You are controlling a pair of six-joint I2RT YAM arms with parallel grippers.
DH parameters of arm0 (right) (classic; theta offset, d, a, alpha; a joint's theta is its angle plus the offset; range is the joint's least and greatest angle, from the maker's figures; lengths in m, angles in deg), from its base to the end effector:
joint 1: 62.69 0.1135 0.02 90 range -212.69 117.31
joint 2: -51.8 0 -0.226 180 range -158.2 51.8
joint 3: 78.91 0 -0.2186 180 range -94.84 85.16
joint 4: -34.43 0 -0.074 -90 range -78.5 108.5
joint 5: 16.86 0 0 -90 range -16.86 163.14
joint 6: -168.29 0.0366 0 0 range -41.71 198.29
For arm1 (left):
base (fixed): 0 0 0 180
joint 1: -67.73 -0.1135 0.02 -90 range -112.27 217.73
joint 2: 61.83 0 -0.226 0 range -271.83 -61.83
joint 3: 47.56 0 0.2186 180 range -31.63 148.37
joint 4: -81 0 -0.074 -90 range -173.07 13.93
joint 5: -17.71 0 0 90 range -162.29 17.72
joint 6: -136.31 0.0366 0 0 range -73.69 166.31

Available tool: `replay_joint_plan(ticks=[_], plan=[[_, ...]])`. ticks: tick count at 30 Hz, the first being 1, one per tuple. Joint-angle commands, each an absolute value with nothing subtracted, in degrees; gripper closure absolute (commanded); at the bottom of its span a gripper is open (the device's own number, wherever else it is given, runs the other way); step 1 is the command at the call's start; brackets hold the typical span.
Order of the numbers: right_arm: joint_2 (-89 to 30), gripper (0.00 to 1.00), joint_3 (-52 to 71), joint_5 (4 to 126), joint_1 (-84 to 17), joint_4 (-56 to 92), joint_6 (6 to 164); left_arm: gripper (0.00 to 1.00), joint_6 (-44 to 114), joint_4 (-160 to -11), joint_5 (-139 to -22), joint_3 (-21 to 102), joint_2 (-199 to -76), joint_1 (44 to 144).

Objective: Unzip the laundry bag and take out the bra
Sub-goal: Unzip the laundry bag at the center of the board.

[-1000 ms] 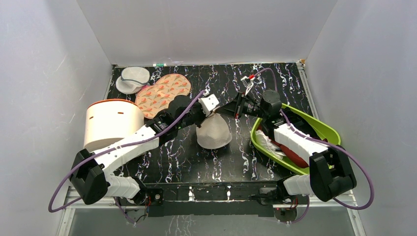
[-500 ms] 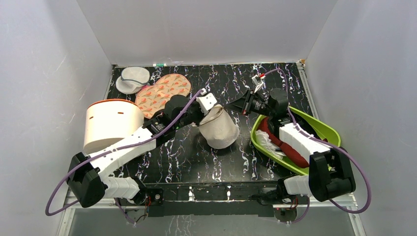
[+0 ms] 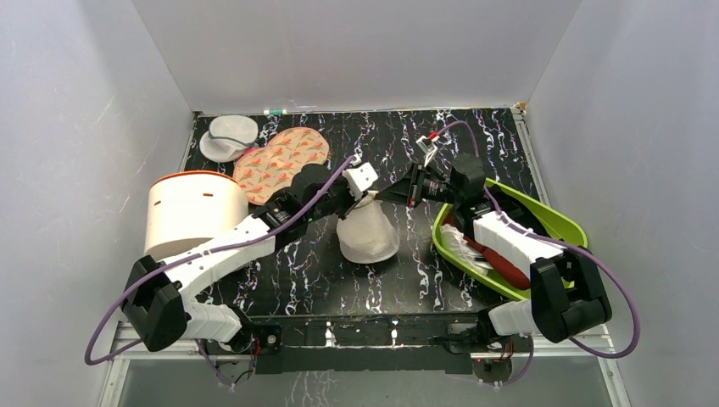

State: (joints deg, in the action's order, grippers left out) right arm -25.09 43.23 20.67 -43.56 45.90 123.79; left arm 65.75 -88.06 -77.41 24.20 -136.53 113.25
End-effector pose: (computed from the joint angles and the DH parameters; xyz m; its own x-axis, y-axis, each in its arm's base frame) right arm 0.2464 0.1162 0.2497 -0.7593 0.1965 -0.6204 -0.5719 0.2536 0.7802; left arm 0.1980 -0.2063 0.2938 0.0982 0.3731 -0.9226 0.7833 0.5428 0.3029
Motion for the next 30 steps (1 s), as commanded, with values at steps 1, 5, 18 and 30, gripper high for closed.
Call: replay_joint_plan(ticks=[1,5,18,30], plan=[[-24.5,1.00,40.4,20.1,-43.4,50.3,122.8,0.91,65.8,-87.4,-77.2,26.7,-136.4,113.3],[-25.0,1.00,39.5,20.7,-43.6,46.2,120.6,1.00,67.1,-88.7,-74.7,25.5,-134.3,113.3],[-27.7,0.99,37.2,25.2,-47.9,33.3,112.7,1.00,69.2,-88.5,-72.9,24.9,-131.6,113.3],[-27.3,0.60,34.1,26.1,-47.8,25.9,105.0,1.00,62.9,-67.0,-60.1,37.6,-133.6,114.0]])
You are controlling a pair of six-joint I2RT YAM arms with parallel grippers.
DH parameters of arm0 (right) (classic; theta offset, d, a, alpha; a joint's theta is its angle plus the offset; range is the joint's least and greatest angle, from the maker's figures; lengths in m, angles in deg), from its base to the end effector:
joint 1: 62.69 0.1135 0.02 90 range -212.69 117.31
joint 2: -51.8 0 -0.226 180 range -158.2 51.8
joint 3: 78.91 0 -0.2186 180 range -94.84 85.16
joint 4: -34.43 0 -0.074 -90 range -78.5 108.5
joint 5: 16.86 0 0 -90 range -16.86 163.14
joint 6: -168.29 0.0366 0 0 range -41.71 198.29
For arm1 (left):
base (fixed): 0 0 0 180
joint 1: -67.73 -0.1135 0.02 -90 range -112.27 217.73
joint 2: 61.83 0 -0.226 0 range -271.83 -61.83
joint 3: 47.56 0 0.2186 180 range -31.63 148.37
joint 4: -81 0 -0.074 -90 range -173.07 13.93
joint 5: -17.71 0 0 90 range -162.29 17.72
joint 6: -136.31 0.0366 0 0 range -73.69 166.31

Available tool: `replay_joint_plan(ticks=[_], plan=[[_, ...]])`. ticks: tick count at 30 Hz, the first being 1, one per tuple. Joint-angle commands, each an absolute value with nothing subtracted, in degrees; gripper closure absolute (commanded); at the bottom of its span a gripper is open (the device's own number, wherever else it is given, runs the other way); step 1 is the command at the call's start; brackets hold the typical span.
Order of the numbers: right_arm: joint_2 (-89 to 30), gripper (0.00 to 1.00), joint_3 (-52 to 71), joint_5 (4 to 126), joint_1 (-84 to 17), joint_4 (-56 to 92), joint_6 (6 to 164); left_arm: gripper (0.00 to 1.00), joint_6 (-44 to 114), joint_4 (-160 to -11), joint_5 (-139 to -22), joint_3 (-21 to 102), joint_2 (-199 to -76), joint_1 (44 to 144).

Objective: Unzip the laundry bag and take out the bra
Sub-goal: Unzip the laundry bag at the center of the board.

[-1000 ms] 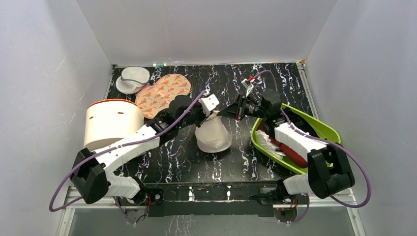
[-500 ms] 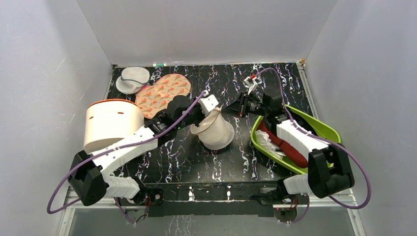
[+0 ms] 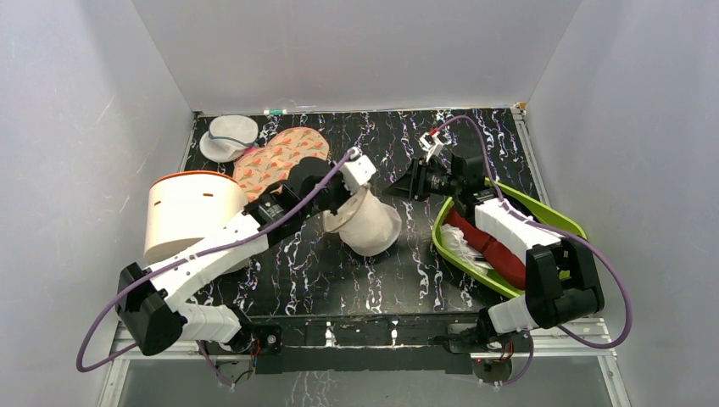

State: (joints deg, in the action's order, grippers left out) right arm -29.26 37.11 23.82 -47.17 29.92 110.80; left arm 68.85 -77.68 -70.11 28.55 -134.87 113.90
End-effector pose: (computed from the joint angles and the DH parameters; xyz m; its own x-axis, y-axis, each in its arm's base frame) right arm 0.2670 0.1030 0.2365 -0.7579 0.1531 -0.6342 -0.5295 0.4234 0.7351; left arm 0.1931 -0.1991 0.3068 0.0664 0.4839 -0.8726 0.7258 0.5766 0.3750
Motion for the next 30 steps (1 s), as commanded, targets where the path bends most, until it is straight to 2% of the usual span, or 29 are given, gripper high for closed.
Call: replay_joint_plan(ticks=[1,3,4,11,19,25,30], plan=[[-26.6,0.56,34.4,26.8,-47.8,25.0,103.9,1.00,60.3,-63.4,-59.0,39.9,-134.0,114.0],[-25.2,0.50,35.6,27.4,-47.8,24.7,102.8,1.00,54.9,-56.5,-58.6,44.0,-134.8,114.0],[-23.6,0.44,38.2,26.2,-47.8,27.7,103.8,1.00,44.3,-45.0,-59.7,51.1,-137.4,114.0],[-20.2,0.36,43.5,24.7,-45.7,30.8,104.6,1.00,27.4,-22.1,-65.5,63.4,-146.4,114.0],[-16.6,0.25,45.3,26.6,-40.7,28.4,101.1,1.00,16.5,-12.7,-63.7,72.3,-149.2,114.0],[-16.8,0.19,43.4,33.3,-30.9,25.6,98.8,1.00,3.6,-8.1,-59.7,78.8,-148.9,114.0],[-16.9,0.15,41.1,42.7,-23.6,22.5,98.4,1.00,-5.5,-9.1,-54.8,74.9,-146.3,114.0]])
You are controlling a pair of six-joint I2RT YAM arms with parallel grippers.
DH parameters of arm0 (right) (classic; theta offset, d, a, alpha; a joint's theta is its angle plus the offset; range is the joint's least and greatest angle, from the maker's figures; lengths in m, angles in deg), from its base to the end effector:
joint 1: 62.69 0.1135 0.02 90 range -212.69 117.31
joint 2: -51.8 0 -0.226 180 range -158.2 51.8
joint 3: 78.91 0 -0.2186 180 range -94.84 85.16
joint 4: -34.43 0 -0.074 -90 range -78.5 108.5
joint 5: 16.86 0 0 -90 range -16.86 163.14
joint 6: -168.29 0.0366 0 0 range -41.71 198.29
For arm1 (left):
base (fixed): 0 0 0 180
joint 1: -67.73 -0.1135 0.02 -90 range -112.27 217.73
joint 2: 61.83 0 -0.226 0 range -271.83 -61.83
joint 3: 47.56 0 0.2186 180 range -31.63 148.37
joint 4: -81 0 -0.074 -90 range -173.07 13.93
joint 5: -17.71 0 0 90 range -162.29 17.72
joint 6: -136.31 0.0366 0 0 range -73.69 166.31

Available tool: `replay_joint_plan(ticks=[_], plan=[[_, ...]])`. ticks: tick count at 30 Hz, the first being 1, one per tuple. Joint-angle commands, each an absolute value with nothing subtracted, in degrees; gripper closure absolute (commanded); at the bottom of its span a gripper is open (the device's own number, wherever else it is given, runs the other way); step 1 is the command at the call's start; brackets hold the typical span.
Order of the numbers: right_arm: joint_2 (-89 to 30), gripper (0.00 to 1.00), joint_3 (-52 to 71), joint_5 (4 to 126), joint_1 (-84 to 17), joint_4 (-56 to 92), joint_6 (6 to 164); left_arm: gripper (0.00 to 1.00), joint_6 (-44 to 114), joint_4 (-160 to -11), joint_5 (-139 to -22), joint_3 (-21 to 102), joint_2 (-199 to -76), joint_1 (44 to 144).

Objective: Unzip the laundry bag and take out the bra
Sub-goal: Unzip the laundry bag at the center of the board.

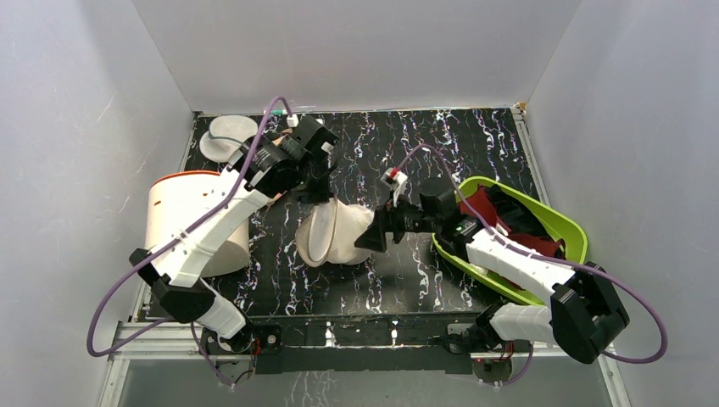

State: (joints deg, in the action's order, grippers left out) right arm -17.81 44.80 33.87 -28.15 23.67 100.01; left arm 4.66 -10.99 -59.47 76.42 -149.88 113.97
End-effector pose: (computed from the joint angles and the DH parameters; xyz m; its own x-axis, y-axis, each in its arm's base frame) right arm 0.1907 0.1594 0.2332 -0.6508 -0.1002 -0.7526 -0.7256 0.3737 0.5778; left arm 0.1834 -0.1798 0.3811 -0.8130 -0.0879 -0.5755 0.0931 0.9562 -0.2776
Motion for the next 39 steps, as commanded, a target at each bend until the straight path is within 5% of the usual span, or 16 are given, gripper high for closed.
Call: replay_joint_plan(ticks=[1,15,26,39], plan=[[-17.0,0.14,40.7,45.0,-22.4,21.8,98.9,1.00,-7.3,-9.5,-53.8,74.1,-145.6,114.0],[-15.8,0.18,38.1,79.5,-3.0,18.5,108.2,1.00,-24.5,-12.7,-43.2,69.9,-140.6,113.5],[-23.1,0.30,42.6,85.2,0.6,36.5,120.2,1.00,-27.7,-18.0,-45.0,65.5,-136.4,113.2],[-25.7,0.72,43.5,93.6,0.5,39.0,122.3,1.00,-29.0,-19.5,-46.0,61.4,-133.6,113.0]])
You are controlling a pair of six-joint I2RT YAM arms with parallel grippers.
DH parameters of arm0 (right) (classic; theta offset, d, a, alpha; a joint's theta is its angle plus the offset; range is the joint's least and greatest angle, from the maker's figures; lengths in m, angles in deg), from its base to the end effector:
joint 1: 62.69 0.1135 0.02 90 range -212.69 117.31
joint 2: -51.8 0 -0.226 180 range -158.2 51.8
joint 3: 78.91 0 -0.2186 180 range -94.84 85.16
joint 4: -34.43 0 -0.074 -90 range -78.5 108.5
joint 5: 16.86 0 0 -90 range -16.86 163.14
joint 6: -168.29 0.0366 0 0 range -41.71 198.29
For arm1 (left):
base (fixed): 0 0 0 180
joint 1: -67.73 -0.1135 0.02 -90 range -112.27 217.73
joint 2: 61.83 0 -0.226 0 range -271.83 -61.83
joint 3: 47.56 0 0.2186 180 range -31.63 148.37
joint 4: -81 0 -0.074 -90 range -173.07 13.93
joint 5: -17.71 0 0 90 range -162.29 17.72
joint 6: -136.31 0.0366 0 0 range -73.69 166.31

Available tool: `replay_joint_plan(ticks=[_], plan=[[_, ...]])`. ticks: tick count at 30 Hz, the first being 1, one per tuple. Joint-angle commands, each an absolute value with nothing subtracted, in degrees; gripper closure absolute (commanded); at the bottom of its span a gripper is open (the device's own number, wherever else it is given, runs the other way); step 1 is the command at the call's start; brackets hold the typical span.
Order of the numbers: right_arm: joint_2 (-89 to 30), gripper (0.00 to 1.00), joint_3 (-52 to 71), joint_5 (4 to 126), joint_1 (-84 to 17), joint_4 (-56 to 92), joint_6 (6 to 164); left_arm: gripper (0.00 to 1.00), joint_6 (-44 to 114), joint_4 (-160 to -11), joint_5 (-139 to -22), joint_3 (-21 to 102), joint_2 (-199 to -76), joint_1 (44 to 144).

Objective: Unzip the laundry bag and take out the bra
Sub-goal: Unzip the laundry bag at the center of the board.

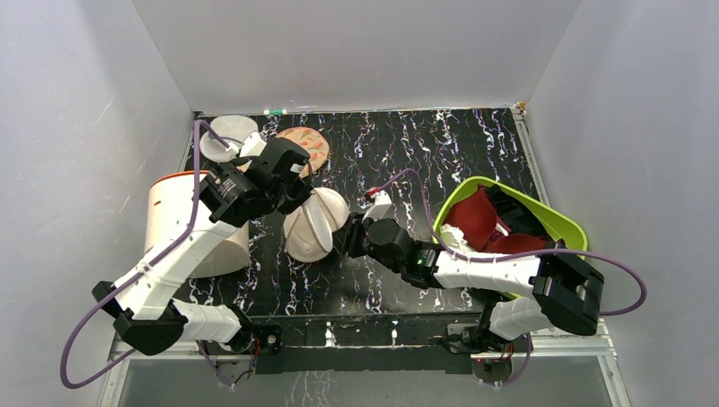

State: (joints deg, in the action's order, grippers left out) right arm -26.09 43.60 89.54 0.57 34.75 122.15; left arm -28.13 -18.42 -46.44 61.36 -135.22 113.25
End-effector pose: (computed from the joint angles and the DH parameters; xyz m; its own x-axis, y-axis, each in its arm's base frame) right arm 0.1352 0.2454 0.2208 -0.6223 0.2421 -0.7444 -0.4247 0.6944 0.5809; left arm 0.1577 -0.1378 0.3814 -0.5437 -0.6837 -0.4868 -0.3634 0.7146 -0.5978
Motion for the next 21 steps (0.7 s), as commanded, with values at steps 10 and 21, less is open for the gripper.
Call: replay_joint_plan(ticks=[10,21], plan=[[-20.6,1.00,40.2,76.1,-10.8,22.9,105.1,1.00,-12.1,-23.2,-52.0,58.7,-132.7,112.8],[-21.0,1.00,23.4,55.2,-30.6,-12.7,84.8,1.00,6.4,-28.9,-86.2,47.2,-133.6,109.1]])
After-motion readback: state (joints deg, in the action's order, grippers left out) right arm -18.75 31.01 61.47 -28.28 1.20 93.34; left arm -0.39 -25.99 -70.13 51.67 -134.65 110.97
